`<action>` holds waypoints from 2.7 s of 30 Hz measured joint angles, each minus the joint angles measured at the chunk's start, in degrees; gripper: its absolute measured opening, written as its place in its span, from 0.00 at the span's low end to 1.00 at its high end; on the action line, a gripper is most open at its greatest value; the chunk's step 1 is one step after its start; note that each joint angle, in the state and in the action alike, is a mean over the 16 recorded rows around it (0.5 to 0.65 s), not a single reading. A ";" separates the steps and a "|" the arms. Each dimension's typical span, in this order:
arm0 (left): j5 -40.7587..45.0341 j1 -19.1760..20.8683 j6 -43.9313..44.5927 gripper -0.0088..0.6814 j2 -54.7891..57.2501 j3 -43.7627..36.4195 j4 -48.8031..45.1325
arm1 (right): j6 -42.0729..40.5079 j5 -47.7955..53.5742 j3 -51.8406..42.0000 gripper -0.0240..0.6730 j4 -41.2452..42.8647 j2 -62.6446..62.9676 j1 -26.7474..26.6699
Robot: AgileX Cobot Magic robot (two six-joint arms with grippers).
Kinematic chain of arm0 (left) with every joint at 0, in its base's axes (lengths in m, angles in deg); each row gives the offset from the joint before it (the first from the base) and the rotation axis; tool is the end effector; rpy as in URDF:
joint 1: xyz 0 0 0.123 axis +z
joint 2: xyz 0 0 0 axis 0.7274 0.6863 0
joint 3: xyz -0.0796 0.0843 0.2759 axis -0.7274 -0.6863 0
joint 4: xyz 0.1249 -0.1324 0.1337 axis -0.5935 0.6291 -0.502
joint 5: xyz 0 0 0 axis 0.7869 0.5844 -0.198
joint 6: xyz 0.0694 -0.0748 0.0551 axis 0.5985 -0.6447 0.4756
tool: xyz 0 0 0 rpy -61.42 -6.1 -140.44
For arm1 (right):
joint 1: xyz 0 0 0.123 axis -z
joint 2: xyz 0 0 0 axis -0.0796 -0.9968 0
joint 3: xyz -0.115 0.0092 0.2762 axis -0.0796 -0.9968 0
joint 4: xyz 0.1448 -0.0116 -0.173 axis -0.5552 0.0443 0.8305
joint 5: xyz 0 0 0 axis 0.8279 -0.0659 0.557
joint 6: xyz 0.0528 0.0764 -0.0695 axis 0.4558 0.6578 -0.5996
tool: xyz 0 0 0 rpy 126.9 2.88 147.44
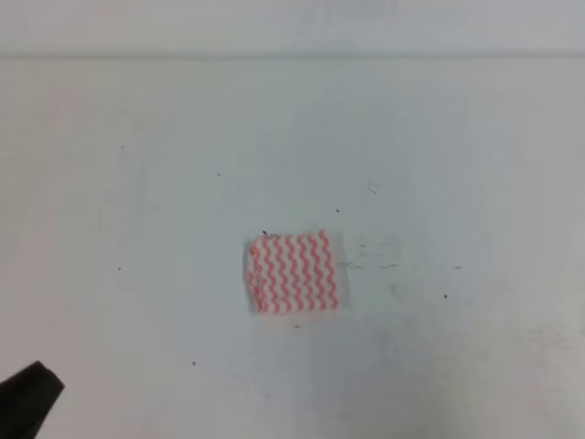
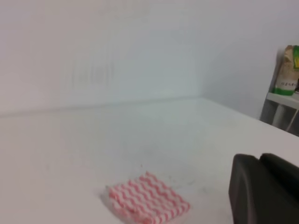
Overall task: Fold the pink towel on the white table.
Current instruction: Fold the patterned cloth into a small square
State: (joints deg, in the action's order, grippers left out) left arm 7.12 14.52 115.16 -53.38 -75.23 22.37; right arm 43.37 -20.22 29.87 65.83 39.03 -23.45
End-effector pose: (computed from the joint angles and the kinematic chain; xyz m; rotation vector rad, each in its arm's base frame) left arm 0.0313 -0.0321 0.2529 0.4538 1.5144 -0.5672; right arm 0.0536 0.0384 0.3202 -0.1644 1.7539 0.5911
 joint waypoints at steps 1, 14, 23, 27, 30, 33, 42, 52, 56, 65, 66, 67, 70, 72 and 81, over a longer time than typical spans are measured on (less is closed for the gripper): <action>-0.31 0.00 -0.47 0.01 -0.55 -1.04 0.00 | 0.00 -0.27 -0.96 0.03 -0.02 2.03 0.01; -4.76 -0.06 -3.59 0.01 -1.95 -10.08 -0.29 | 0.06 -5.74 -11.34 0.03 -0.46 20.81 0.00; -4.72 -0.11 -3.58 0.01 -1.95 -10.42 -0.51 | 0.13 -9.99 -18.06 0.03 -1.94 21.75 -0.04; -4.56 -0.11 -3.59 0.01 -2.03 -10.34 -0.49 | 0.15 -11.81 -20.76 0.03 -3.08 21.73 -0.04; -4.56 -0.11 -3.59 0.01 -2.03 -10.34 -0.50 | 0.13 -12.33 -22.11 0.03 -3.77 21.79 -0.01; -4.56 -0.11 -3.59 0.01 -1.95 -10.42 -0.53 | 0.11 -12.82 -22.98 0.03 -3.57 21.78 -0.01; -4.63 -0.11 -3.58 0.01 -1.92 -10.49 -0.63 | 0.06 -17.45 -25.82 0.03 2.47 21.89 2.48; -4.69 -0.11 -3.57 0.01 -1.69 -10.73 -0.90 | -0.02 -19.14 -29.21 0.03 7.30 22.23 11.48; -4.65 -0.10 -3.56 0.01 -1.56 -10.88 -0.99 | -0.02 -15.71 -29.49 0.03 8.51 22.25 14.10; -4.94 0.39 -3.97 0.01 -1.61 -10.88 -3.37 | 0.06 -8.45 -29.35 0.03 11.14 22.17 14.87; -5.14 0.80 -4.48 0.01 -1.62 -10.88 -4.24 | 0.07 -8.03 -29.27 0.03 11.05 22.12 14.87; -5.27 1.22 -4.97 0.01 -1.69 -10.81 -5.10 | 0.07 -7.68 -29.20 0.03 10.94 22.07 14.87; -5.37 3.42 -6.64 0.01 -1.95 -10.81 -8.12 | 0.07 -7.06 -29.06 0.03 10.63 22.01 14.87; -4.88 5.46 -7.83 0.01 -2.70 -10.73 -10.29 | 0.08 -7.06 -29.13 0.03 10.47 22.07 14.87; -0.60 16.75 -13.39 0.01 -6.30 -10.73 -18.36 | 0.11 -7.32 -29.35 0.03 10.20 22.22 14.87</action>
State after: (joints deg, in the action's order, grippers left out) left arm 6.52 31.27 101.78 -59.69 -85.96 4.00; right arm 43.48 -27.54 0.52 76.03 61.25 -8.57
